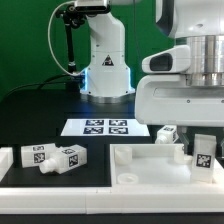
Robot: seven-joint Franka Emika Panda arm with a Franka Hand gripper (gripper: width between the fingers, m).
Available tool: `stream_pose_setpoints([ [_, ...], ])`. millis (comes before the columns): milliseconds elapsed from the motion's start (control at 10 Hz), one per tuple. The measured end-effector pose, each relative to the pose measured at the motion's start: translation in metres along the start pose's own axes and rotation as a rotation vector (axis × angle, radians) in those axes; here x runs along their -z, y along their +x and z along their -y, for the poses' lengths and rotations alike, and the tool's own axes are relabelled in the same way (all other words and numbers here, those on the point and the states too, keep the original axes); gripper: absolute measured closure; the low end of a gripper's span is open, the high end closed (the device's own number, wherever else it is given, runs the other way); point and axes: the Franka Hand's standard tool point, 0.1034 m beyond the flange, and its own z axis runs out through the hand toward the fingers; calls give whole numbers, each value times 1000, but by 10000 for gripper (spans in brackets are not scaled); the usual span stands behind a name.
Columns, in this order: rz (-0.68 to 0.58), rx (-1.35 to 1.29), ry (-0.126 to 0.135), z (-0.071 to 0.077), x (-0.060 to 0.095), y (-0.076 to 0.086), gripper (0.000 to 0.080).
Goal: Assemble one leg
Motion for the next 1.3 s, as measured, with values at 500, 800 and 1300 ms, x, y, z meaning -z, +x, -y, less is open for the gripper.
stream_pose_setpoints([
  [500, 55, -725, -15, -10, 0, -1, 512],
  [800, 101, -1186, -12, -10, -1, -5, 512],
  [1300, 93, -1027, -30, -7, -2, -11, 345],
])
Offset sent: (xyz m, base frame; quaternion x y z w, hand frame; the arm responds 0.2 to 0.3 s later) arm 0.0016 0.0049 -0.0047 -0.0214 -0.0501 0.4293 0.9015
